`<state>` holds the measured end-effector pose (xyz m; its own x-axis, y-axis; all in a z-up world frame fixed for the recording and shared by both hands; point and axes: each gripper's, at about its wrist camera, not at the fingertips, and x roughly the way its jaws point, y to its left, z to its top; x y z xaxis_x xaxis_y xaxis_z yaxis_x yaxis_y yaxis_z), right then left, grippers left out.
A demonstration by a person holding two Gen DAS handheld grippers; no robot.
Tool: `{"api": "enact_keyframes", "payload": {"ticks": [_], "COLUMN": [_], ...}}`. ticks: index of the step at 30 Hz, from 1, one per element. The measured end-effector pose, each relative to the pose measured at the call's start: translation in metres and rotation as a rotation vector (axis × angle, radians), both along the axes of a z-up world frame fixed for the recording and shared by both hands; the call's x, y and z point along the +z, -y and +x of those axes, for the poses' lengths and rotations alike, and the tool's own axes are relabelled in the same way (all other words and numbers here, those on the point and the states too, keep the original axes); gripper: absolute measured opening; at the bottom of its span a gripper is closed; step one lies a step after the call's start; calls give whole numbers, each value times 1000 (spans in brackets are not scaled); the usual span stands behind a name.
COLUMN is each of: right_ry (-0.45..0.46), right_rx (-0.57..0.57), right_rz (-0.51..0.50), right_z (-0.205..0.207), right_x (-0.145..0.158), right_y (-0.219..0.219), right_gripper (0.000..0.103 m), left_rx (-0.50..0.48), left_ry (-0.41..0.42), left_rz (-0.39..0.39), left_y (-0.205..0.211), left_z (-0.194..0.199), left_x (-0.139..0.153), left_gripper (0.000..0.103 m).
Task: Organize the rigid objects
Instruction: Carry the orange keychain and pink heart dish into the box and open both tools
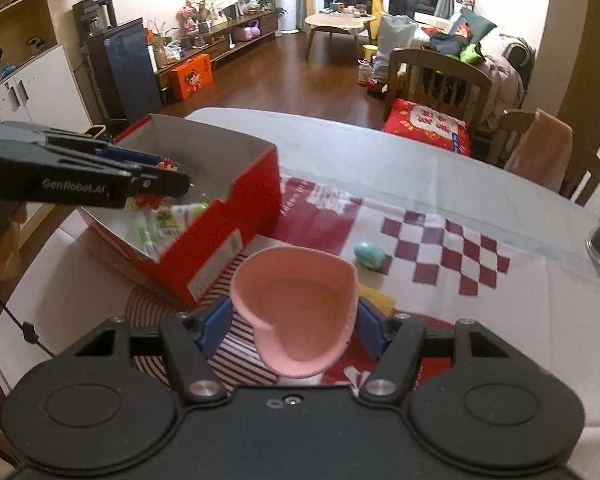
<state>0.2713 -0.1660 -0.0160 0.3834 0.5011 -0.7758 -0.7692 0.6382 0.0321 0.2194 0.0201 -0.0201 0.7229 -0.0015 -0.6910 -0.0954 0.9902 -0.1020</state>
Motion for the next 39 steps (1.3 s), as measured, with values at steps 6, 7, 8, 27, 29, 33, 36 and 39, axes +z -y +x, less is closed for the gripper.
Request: {"api": "enact_keyframes", "payload": {"ticks": [6, 7, 8, 27, 29, 33, 36, 39], "right_ry": [21, 23, 26, 66, 69, 78, 65, 59], "right_rx": [28, 34, 40, 76, 61, 30, 16, 17], "right_rz": [-2, -4, -5, -67, -83, -126, -153, -186], "right_z": [-7, -8, -9, -5, 1, 14, 24, 30], "right_x": [6, 6, 6, -17, -26, -47, -63, -77], "right_y": [-36, -43, -50, -191, -203, -224, -236, -247], "right_gripper": [65, 65, 65, 65, 65, 65, 65, 65], "left_rx": [37, 42, 48, 122, 118, 97, 80, 62], "left_ry": [-19, -22, -27, -121, -144, -176, -203, -224], "left_rz": [16, 19, 22, 59, 63, 65, 65, 71], "left_y": [-45, -52, -60, -191, -199, -205, -205, -202], "left_z": [-5, -6, -7, -6, -4, -4, -2, -1], "left_x": [2, 2, 2, -35, -44, -60, -72, -82], "left_gripper": [40, 40, 40, 40, 40, 40, 40, 40]}}
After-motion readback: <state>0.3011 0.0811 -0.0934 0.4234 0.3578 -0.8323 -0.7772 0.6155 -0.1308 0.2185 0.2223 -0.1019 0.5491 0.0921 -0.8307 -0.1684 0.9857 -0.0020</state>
